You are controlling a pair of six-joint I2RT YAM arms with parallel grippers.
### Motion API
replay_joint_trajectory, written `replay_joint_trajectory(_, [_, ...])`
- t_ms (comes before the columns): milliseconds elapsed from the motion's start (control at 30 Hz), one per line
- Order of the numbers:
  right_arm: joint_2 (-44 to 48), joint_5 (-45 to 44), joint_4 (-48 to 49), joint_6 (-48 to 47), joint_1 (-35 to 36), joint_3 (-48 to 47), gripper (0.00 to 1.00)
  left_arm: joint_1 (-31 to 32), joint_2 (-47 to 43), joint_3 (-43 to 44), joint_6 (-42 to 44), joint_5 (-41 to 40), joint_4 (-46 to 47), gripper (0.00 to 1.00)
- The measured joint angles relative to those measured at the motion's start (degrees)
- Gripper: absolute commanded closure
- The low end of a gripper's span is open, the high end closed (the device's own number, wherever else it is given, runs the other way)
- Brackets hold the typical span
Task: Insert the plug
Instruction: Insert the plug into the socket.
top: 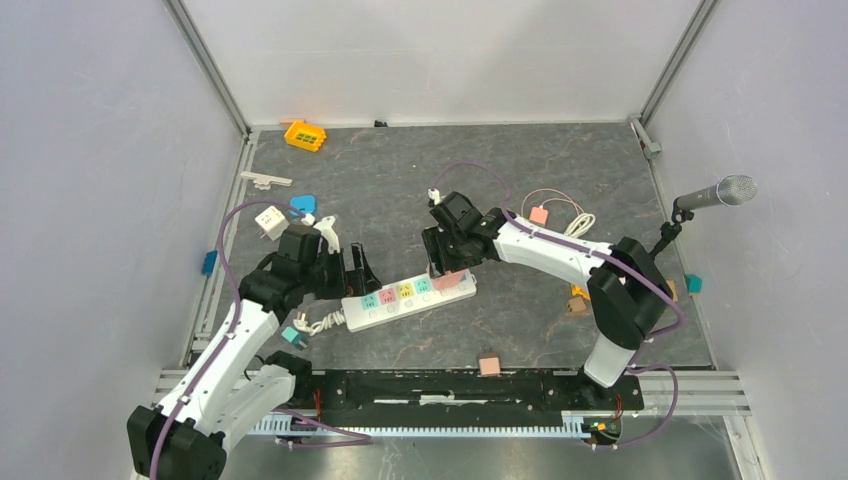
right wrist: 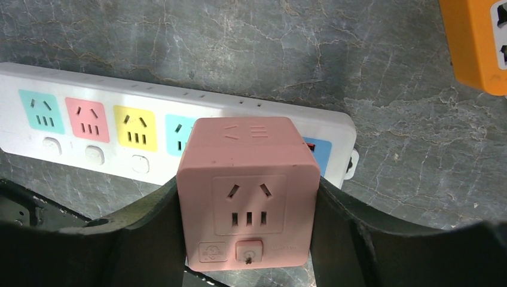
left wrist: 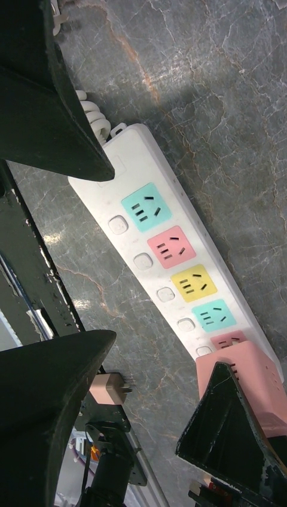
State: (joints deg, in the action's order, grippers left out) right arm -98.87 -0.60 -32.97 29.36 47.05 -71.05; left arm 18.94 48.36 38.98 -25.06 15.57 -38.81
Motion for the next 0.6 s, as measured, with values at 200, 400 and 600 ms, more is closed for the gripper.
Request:
replay_joint_trajectory(200, [-2.12,-2.56,-1.81,0.11,1.14,-2.47,1.00,0.00,0.00,0.00,0.00,0.00,0.00,0.00])
replay_joint_trajectory(400, [-4.20,-7.30,-4.46,-0.35,3.65,-5.44,1.00,-0.02,0.00,0.00,0.00,-0.02,0.02,0.00])
replay_joint_trajectory(600, [-4.72,-12.98,-4.55,-0.76,6.99,-5.62,1.00,0.00,0.00,0.00,-0.02,-0.02,0.02,0.00])
